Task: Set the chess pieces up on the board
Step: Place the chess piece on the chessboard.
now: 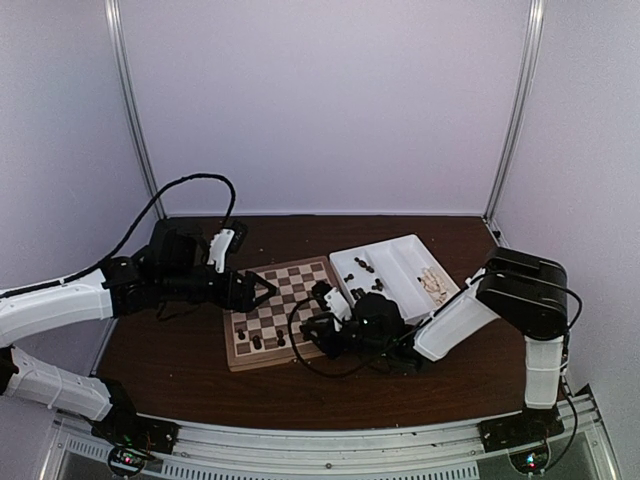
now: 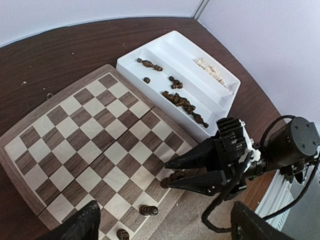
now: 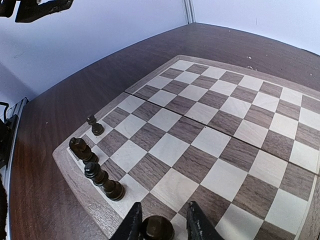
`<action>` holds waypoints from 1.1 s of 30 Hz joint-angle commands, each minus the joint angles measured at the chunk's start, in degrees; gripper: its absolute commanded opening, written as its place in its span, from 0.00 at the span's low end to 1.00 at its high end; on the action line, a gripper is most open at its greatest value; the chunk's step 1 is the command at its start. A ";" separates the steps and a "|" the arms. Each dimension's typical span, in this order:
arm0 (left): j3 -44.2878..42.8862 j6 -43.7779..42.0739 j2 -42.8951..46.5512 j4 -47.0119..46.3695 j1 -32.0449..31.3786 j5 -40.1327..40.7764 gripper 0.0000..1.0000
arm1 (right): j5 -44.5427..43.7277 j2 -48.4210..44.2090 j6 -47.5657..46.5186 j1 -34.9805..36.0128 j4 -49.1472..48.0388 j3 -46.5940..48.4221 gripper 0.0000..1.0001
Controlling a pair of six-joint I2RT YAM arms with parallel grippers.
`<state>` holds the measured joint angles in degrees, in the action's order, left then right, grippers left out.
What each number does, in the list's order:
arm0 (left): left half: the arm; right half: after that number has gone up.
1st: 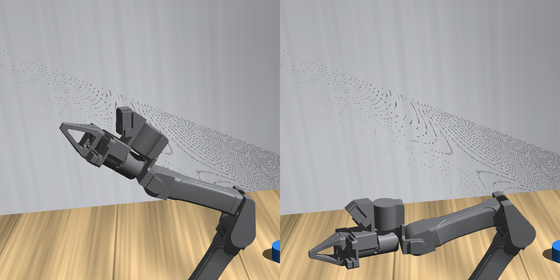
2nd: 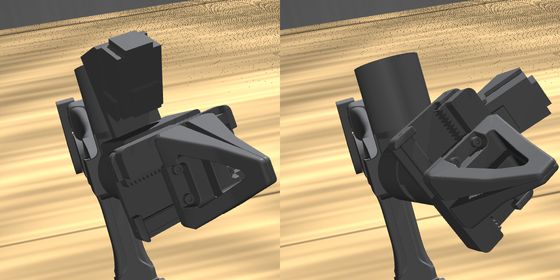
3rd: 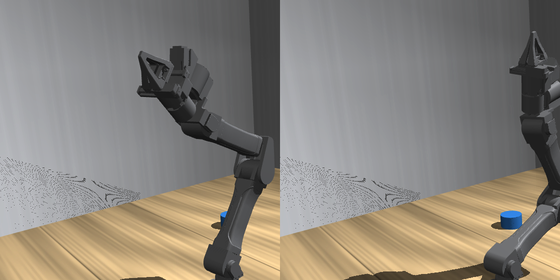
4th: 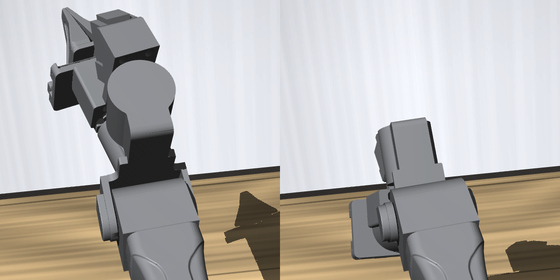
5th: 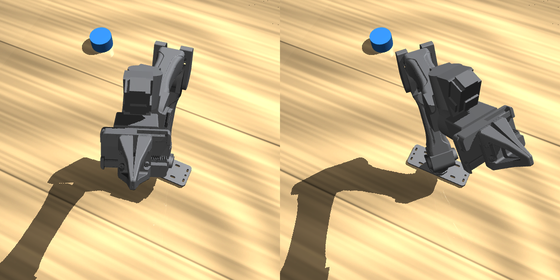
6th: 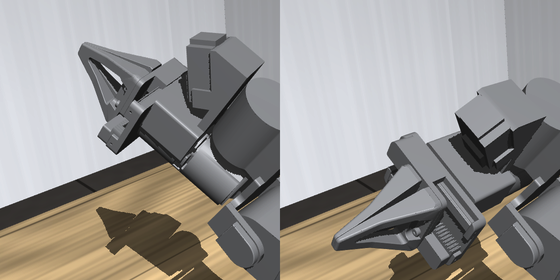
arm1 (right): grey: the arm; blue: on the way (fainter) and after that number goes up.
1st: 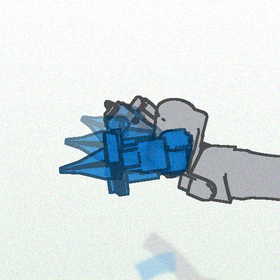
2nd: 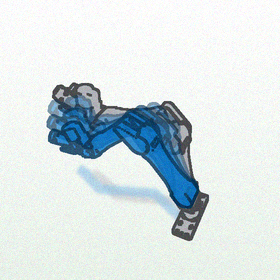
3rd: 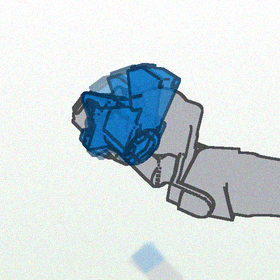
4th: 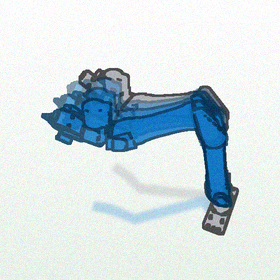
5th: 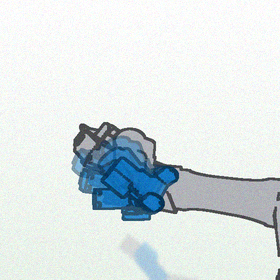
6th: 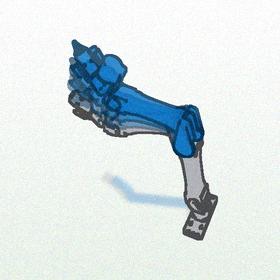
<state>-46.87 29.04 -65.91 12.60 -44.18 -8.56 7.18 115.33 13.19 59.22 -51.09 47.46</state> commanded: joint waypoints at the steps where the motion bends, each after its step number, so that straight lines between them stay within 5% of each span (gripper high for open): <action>1: 0.61 -0.79 0.48 -0.69 0.41 0.46 0.90 | -1.44 -2.98 -1.09 0.57 -2.16 -1.54 0.34; 16: -2.64 -4.17 -3.35 2.45 0.41 0.17 0.90 | -4.42 -13.54 -1.35 0.32 1.68 -5.50 0.52; 28: -11.22 -7.84 -14.03 7.41 -2.32 1.03 0.87 | -2.48 -25.01 4.11 -12.27 19.79 -7.05 0.56; 33: -16.59 -10.20 -19.61 10.83 -5.82 3.56 0.87 | -1.49 -27.53 2.37 -16.99 23.92 -7.55 0.67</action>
<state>-59.07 21.85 -82.24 21.26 -47.59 -7.29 4.51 90.45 16.16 44.62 -32.97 40.80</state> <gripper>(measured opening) 0.869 0.614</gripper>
